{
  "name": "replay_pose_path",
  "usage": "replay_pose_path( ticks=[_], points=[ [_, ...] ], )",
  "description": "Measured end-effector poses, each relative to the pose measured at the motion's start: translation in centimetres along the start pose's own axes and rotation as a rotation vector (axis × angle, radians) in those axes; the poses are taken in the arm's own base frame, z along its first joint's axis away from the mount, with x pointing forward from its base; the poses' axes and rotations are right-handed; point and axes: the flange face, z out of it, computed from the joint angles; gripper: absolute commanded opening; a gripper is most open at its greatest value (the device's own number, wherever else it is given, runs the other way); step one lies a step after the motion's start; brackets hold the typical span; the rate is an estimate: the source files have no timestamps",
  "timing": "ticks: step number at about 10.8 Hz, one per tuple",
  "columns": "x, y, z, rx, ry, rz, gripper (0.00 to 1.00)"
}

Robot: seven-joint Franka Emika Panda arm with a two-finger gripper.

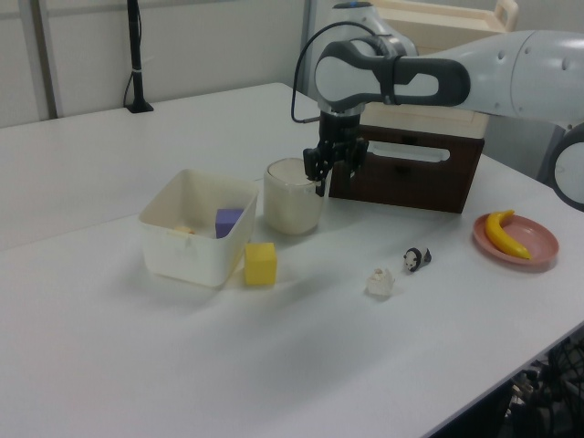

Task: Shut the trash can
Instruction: 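Move the gripper from above the panda figurine over the white trash can, then lower the open gripper onto the trash can lid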

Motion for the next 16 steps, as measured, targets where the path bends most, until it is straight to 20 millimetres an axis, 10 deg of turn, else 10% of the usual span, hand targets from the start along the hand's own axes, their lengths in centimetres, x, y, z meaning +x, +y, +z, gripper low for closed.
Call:
replay_pose_path(
  ticks=[7,16],
  points=[
    [-0.5,-3.7,1.1,0.000,0.003,-0.055,0.63],
    [3.5,0.9,-1.4,0.044,0.328,0.060,0.63]
  ],
)
